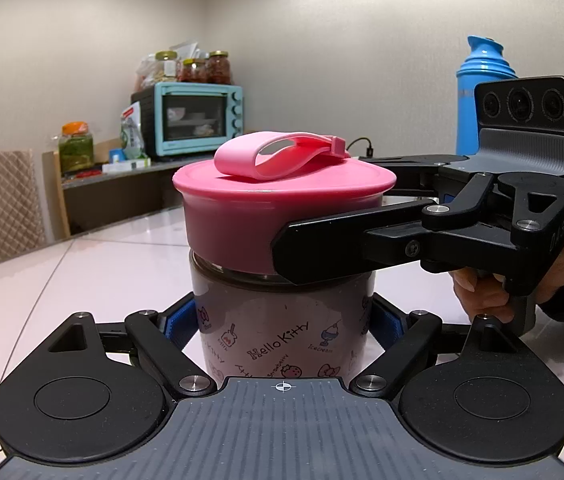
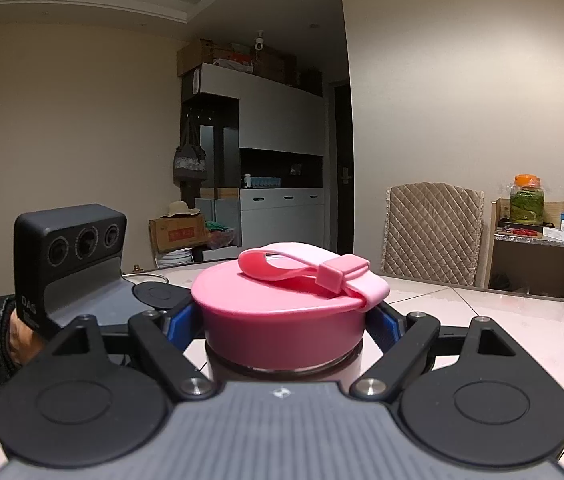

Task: Unscrew bottle cap and pour
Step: 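Twist the cap with the right gripper while the left gripper holds the bottle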

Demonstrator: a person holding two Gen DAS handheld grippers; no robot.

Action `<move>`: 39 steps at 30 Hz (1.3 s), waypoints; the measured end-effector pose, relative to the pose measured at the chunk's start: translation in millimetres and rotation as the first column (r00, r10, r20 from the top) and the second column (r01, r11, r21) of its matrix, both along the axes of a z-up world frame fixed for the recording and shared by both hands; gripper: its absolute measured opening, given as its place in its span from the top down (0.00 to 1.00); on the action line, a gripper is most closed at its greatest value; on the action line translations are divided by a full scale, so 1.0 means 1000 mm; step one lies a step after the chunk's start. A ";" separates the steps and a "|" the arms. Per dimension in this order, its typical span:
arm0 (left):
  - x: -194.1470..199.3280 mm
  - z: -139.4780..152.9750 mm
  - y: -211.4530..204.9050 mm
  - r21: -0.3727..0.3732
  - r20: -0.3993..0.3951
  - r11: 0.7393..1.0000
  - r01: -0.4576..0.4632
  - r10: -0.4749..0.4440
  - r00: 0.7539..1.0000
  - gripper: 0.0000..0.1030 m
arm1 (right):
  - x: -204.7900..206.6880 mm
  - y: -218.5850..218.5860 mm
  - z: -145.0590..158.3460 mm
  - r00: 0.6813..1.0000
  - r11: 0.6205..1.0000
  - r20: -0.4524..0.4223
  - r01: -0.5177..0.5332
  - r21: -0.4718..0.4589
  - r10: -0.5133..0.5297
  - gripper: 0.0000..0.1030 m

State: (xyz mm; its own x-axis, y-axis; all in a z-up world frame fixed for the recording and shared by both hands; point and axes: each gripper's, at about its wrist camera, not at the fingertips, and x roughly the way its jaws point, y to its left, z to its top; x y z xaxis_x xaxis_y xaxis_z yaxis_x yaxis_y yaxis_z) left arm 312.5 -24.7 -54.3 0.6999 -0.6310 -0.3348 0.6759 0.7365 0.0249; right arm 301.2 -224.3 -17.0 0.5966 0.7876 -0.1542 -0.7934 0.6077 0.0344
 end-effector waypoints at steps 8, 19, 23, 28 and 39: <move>0.000 0.000 0.000 0.000 0.000 1.000 0.000 0.000 1.000 0.13 | -0.008 0.003 0.004 0.999 0.999 -0.003 0.046 -0.012 -0.046 0.08; -0.001 0.000 0.000 0.000 0.000 1.000 0.000 0.000 1.000 0.13 | -0.030 0.015 0.009 0.975 0.975 -0.005 0.220 -0.037 -0.221 0.05; -0.001 0.000 0.000 0.000 0.000 1.000 0.000 0.000 1.000 0.13 | -0.035 0.025 0.009 0.950 0.950 -0.017 0.309 -0.049 -0.310 0.05; -0.001 0.000 -0.001 0.000 0.000 1.000 0.000 0.000 1.000 0.13 | -0.038 0.032 0.003 0.921 0.922 -0.032 0.386 -0.028 -0.387 0.05; -0.001 0.000 -0.001 0.000 0.001 1.000 -0.001 0.001 1.000 0.13 | -0.047 0.054 -0.002 0.878 0.877 0.013 0.479 -0.035 -0.478 0.05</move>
State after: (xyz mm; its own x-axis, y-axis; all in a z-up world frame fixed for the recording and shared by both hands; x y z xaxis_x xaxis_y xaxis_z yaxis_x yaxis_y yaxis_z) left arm 311.3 -25.4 -54.6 0.7005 -0.6305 -0.3345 0.6755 0.7370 0.0255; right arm 254.1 -170.0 -18.9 0.9000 0.3998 -0.1738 -0.4056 0.9141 0.0027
